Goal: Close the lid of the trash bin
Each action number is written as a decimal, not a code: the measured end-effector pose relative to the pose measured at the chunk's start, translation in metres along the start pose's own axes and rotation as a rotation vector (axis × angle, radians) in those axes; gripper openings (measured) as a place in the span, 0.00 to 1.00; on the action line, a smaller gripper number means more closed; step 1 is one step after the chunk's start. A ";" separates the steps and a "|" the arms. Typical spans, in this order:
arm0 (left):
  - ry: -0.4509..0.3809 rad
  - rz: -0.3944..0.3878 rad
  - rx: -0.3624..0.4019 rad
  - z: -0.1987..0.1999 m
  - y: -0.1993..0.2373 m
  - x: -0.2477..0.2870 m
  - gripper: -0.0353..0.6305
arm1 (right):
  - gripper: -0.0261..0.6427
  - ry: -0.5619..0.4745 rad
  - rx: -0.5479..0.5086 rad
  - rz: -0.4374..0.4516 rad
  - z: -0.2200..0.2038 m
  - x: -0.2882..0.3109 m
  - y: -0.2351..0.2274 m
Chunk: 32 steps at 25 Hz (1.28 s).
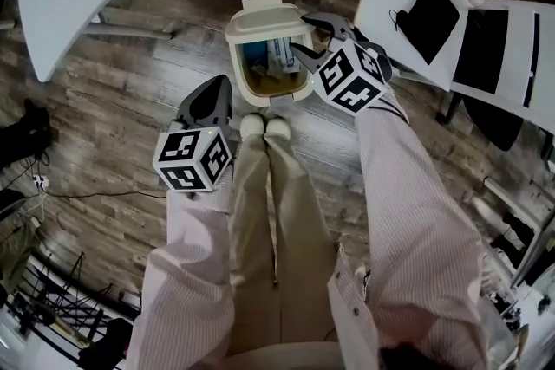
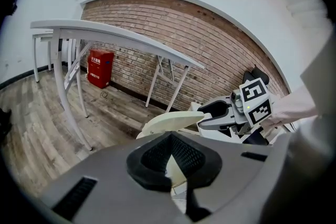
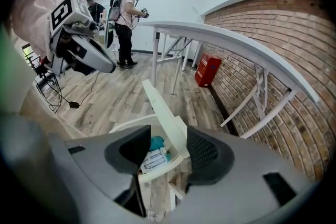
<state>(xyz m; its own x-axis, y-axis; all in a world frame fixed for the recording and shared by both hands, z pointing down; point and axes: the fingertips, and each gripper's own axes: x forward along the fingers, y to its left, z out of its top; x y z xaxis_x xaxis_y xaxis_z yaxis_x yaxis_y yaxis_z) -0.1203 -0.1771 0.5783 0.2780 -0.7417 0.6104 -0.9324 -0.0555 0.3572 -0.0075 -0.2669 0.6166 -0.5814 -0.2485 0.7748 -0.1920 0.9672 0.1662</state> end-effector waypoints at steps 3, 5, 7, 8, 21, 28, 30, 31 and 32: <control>0.006 -0.007 -0.001 -0.007 -0.003 -0.003 0.04 | 0.33 0.009 0.003 0.003 -0.005 -0.001 0.010; 0.008 -0.009 -0.003 -0.010 -0.004 -0.005 0.04 | 0.33 0.015 0.005 0.005 -0.008 -0.001 0.015; 0.009 -0.010 -0.004 -0.012 -0.004 -0.007 0.04 | 0.33 0.020 0.008 0.006 -0.011 -0.002 0.020; 0.010 -0.010 -0.004 -0.014 -0.005 -0.008 0.04 | 0.33 0.022 0.011 0.005 -0.012 -0.002 0.022; 0.036 -0.020 -0.013 -0.042 -0.006 -0.016 0.04 | 0.33 0.057 0.033 0.017 -0.035 0.001 0.055; 0.049 -0.027 -0.009 -0.048 -0.008 -0.016 0.04 | 0.33 0.064 0.061 0.031 -0.045 0.004 0.067; 0.056 -0.030 -0.005 -0.051 -0.008 -0.015 0.04 | 0.33 0.064 0.067 0.037 -0.049 0.005 0.071; 0.060 -0.031 -0.002 -0.052 -0.008 -0.014 0.04 | 0.33 0.064 0.068 0.040 -0.050 0.006 0.073; 0.063 -0.033 0.003 -0.052 -0.008 -0.014 0.04 | 0.33 0.065 0.069 0.044 -0.052 0.006 0.075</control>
<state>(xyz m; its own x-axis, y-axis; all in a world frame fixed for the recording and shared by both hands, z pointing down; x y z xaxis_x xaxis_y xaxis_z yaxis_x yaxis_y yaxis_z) -0.1050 -0.1314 0.6040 0.3226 -0.6957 0.6418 -0.9231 -0.0812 0.3760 0.0157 -0.1929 0.6657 -0.5381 -0.2003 0.8188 -0.2226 0.9706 0.0911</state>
